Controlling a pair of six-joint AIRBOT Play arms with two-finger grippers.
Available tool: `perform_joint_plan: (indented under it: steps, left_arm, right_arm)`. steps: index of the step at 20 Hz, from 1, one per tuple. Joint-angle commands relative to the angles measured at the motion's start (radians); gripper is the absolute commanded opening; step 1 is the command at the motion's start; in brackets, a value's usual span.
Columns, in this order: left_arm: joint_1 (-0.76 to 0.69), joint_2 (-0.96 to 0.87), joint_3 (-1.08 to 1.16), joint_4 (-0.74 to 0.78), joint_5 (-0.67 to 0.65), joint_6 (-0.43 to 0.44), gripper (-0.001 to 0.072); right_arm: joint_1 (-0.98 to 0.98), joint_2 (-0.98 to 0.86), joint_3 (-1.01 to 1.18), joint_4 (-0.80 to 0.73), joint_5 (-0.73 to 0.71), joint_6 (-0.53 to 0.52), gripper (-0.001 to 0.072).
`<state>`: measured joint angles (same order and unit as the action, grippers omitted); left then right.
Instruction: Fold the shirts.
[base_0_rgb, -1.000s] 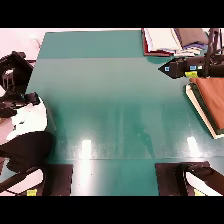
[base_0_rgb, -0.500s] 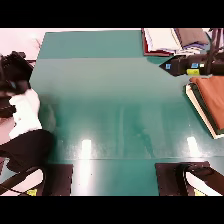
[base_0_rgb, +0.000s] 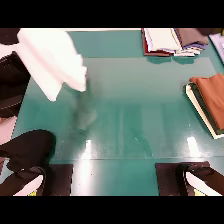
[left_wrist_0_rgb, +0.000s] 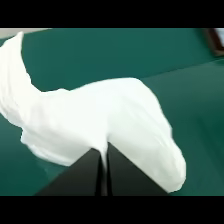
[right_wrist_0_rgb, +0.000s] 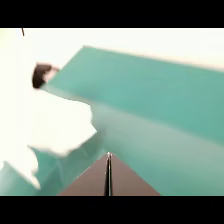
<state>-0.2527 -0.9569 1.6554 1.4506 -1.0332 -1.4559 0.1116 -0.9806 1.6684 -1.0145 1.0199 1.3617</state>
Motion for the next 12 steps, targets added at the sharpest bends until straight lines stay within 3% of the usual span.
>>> perform_joint_plan:
  steps: [1, 5, 6, 7, 8, 12]
  left_arm:
    - [-0.269, -0.033, 0.049, 0.005, 0.000, 0.024, 0.0018]
    - [-0.532, -0.222, 0.049, -0.010, 0.009, 0.053, 0.0023]
    - [-0.572, -0.275, 0.049, -0.034, 0.025, 0.076, 0.0148]
    - [-0.599, -0.327, 0.049, -0.062, 0.053, 0.077, 0.0487]
    - [-0.602, -0.364, 0.050, -0.092, 0.076, 0.077, 0.0545]
    - [-0.452, -0.398, 0.049, -0.097, 0.060, 0.002, 0.0545]
  right_arm:
    - [0.001, 0.000, 0.095, -0.064, -0.011, 0.000, 0.0018]
    - [0.001, 0.003, 0.120, -0.088, 0.006, 0.000, 0.0017]
    - [0.001, 0.003, 0.119, -0.087, 0.011, 0.000, 0.0018]
    - [0.001, 0.003, 0.119, -0.087, 0.015, 0.000, 0.0018]
    - [0.001, 0.003, 0.119, -0.087, 0.019, 0.000, 0.0018]
    - [0.001, 0.003, 0.119, -0.088, 0.046, 0.000, 0.0018]
